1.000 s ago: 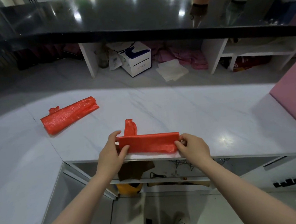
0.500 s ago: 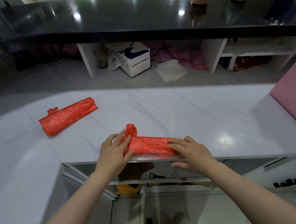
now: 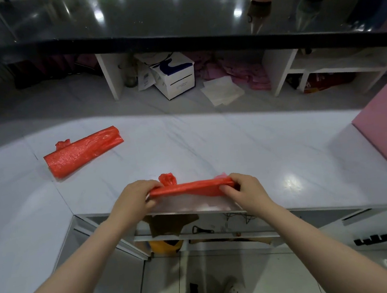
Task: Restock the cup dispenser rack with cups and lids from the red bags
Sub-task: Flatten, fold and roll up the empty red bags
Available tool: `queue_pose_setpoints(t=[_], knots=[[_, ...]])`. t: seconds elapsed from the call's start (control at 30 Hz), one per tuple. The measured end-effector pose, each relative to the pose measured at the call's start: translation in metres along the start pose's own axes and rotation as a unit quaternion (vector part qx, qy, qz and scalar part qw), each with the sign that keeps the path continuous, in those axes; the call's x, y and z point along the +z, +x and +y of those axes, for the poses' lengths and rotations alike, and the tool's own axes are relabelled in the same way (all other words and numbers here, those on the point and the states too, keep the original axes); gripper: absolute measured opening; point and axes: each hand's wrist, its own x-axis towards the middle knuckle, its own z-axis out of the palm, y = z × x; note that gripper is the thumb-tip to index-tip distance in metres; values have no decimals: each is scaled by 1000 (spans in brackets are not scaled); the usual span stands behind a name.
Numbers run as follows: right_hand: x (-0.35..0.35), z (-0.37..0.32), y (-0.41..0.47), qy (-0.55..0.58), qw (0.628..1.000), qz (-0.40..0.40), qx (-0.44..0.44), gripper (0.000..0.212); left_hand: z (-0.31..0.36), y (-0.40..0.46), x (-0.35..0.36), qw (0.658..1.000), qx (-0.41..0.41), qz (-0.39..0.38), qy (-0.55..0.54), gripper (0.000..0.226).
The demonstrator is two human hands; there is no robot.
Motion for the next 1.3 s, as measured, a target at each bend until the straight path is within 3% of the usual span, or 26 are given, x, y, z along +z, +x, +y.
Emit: queue_pose_setpoints(t=[0.07,0.2,0.3,0.37,0.43,0.47,0.53,0.6,0.7,0.8,0.9,1.17,1.3], knots=[[-2,-1,9,0,1000,1,27,16,5,9,-3,998,-43,20,-49,2],[0,-1,25,-19,997,33,69,14,19,25,8,985,-142,77,-64,19],[7,-3,29,-49,992,72,91,25,27,29,16,974,-195,100,-54,53],[13,-4,30,-108,988,87,75,25,31,30,20,980,-159,117,40,59],[18,-5,30,-158,982,90,45,24,37,33,24,976,-72,150,141,62],[20,-5,31,-175,980,86,30,24,40,36,25,973,-21,138,185,64],[20,-4,32,-209,975,73,11,26,43,40,32,970,52,39,233,63],[18,0,34,-258,962,80,-26,30,38,42,37,981,25,-40,191,63],[14,4,40,-313,945,50,-82,41,33,41,34,996,-2,-44,77,61],[9,11,54,-299,953,-39,-40,47,32,40,31,996,4,-62,62,60],[-1,13,68,-252,966,-48,26,58,32,40,32,992,-6,-85,96,63],[-2,-7,72,-222,974,-38,34,62,23,34,27,981,-4,-17,194,59],[16,-38,70,-205,978,-39,-1,57,5,7,10,990,-13,12,139,55]])
